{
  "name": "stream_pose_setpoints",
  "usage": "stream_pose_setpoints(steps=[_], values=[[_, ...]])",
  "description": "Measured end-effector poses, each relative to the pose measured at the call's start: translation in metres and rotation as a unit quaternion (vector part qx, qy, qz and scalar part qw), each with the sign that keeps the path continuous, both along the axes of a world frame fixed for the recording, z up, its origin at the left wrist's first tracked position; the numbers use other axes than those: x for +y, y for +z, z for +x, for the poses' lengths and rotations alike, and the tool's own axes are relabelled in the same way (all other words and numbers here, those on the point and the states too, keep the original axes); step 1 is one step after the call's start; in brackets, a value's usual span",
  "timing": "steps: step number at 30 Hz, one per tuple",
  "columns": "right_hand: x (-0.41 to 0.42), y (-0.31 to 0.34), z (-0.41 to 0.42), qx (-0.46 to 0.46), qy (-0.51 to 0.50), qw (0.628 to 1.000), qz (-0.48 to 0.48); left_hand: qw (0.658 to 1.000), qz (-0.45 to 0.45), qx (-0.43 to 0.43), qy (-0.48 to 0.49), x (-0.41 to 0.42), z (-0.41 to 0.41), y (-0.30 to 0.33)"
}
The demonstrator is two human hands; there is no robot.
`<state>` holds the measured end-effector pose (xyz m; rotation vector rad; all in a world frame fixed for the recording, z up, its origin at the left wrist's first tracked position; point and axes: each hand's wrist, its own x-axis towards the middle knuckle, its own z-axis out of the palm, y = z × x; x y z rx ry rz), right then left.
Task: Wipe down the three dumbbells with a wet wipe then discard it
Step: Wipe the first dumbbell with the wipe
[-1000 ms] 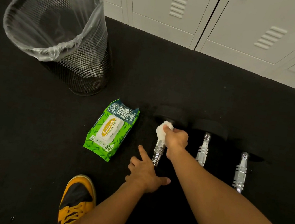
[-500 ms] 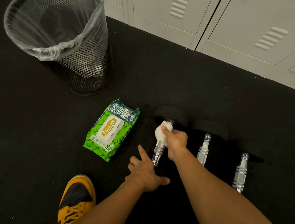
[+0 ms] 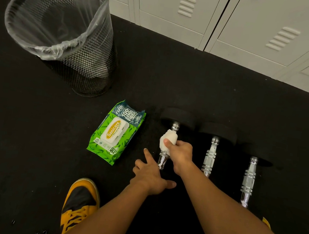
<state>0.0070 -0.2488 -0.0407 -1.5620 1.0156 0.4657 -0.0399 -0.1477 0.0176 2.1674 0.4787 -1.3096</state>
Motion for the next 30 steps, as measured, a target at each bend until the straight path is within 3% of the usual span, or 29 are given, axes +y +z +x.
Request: stream_pose_setpoints(steps=[8, 16, 30], values=[[0.001, 0.003, -0.007, 0.024, 0.026, 0.999, -0.026, 1.000, 0.001, 0.004, 0.001, 0.000, 0.002, 0.000], [0.006, -0.003, 0.005, 0.029, -0.076, 0.996, 0.045, 1.000, -0.007, -0.003, 0.004, 0.000, 0.001, -0.003], [0.007, 0.011, -0.020, 0.029, 0.091, 0.994, -0.047, 1.000, -0.012, -0.011, 0.015, -0.001, -0.001, -0.001]])
